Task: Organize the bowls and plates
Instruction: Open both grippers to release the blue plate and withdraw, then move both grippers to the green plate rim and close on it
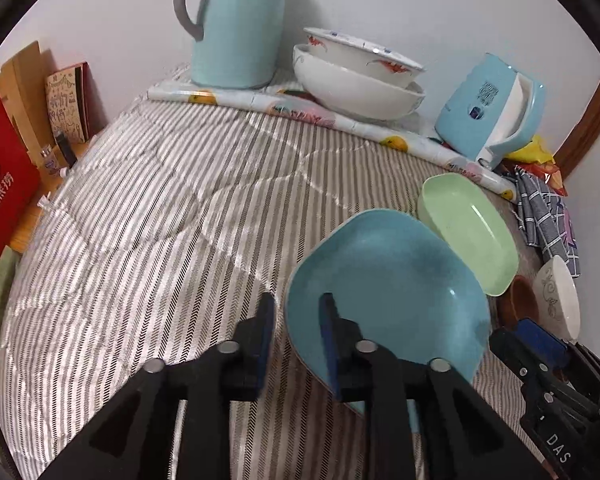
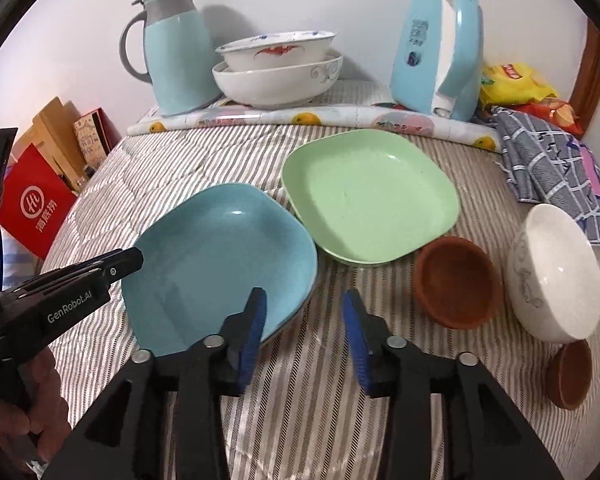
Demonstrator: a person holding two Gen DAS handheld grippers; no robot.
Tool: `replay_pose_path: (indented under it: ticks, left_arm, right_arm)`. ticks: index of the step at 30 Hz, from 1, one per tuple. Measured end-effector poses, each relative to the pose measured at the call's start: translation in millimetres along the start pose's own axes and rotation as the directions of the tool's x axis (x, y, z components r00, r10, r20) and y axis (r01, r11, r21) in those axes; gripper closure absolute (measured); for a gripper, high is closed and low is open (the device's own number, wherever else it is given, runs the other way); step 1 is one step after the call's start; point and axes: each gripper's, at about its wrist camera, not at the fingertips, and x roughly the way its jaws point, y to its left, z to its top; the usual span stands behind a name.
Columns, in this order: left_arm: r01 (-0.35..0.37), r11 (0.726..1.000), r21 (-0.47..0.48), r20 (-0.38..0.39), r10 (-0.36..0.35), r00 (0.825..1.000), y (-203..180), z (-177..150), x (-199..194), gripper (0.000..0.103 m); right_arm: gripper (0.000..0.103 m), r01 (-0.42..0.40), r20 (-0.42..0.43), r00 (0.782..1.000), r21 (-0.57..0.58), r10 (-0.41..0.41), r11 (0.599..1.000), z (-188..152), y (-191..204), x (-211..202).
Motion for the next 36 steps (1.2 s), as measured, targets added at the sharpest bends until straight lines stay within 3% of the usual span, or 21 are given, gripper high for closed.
replay_pose_path:
  ticks: [6, 11, 15, 26, 36]
  left_arm:
    - [0.013, 1.0, 0.018, 0.027, -0.013, 1.0, -12.1, 3.3, -18.7, 0.077]
    - [0.009, 0.999, 0.045, 0.069, -0.012, 0.998, -29.1, 7.8, -36.2, 0.054]
    - [0.008, 0.998, 0.067, 0.102, -0.015, 0.995, -45.0, 12.5, -47.5, 0.054]
    - [-0.018, 0.992, 0.125, 0.164, -0.003, 0.986, -85.0, 28.1, -57.6, 0.054]
    - [0.019, 0.992, 0.122, 0.116, -0.033, 0.993, -96.5, 46.0, -39.8, 0.054]
  right_arm:
    - [0.047, 0.021, 0.047, 0.999, 0.055, -0.023, 0.998, -0.7, -19.8, -25.5]
    - [0.047, 0.017, 0.078, 0.997, 0.099, -0.025, 0.995, 0.1, -36.9, -44.2]
    - [0.047, 0.05, 0.081, 0.995, 0.135, -0.061, 0.99, 1.9, -50.6, -53.4]
    - [0.043, 0.052, 0.08, 0.995, 0.157, -0.065, 0.986, 14.8, -79.7, -65.4]
    - [0.043, 0.046, 0.077, 0.995, 0.173, -0.06, 0.984, 32.7, -92.4, -55.4]
